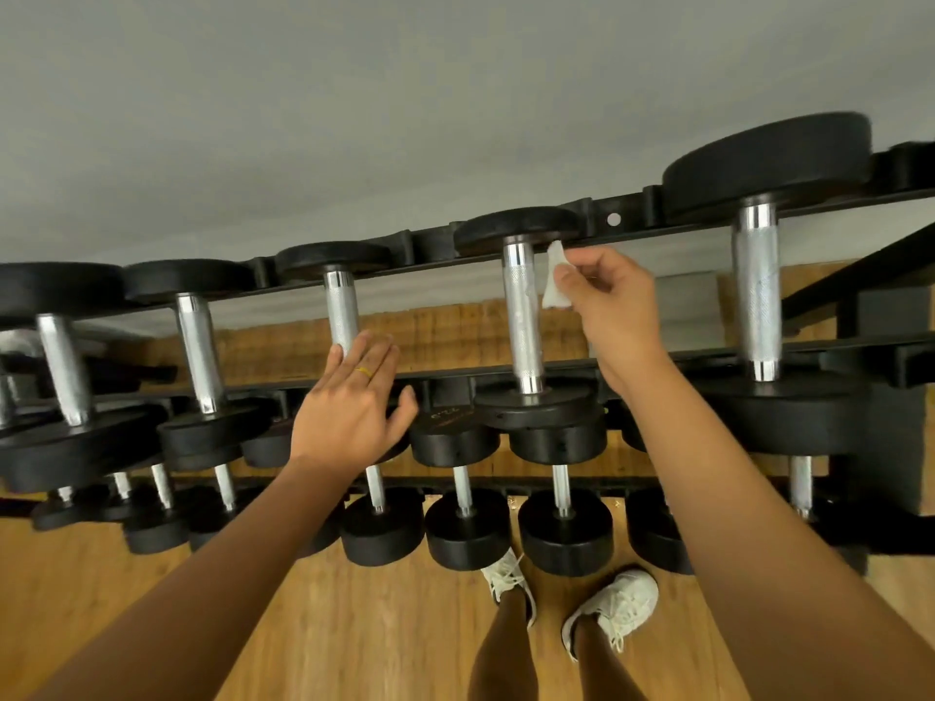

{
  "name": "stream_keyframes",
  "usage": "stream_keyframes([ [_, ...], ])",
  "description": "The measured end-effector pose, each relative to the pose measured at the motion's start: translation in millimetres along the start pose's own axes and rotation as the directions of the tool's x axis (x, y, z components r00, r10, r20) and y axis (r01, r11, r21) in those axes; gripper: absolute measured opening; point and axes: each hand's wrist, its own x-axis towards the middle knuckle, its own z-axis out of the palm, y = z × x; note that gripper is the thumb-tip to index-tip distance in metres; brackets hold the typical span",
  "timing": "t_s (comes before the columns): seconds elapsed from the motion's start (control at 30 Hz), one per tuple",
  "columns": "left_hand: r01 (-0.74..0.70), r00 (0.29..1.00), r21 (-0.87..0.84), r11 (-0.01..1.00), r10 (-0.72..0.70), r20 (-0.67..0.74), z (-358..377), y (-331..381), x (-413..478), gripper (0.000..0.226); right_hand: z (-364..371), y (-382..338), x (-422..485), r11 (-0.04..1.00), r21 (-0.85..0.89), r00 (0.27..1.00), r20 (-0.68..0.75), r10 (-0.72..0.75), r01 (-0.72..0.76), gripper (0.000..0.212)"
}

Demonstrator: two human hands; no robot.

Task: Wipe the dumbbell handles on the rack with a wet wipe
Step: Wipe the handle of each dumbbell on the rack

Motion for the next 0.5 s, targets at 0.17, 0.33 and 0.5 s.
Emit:
stream_keyframes([
  [0.17,0.001,1.0,-0.007,1.0,-0.001,-0.014,1,0,0,0.058,21,-7,4,0.979,0.199,0.999,-0.008,0.042,-0.04,0.011],
  [0.33,-0.004,0.999,-0.004,1.0,0.003,-0.044,4,-2,0,0.057,30,-4,7,0.936,0.333,0.989,-0.05,0.139,-0.115,0.011],
  [0.5,-0.008,0.998,-0.005,1.0,0.008,-0.06,6,-3,-1,0.055,29,0,7,0.935,0.324,0.988,0.001,0.156,-0.148,0.016],
])
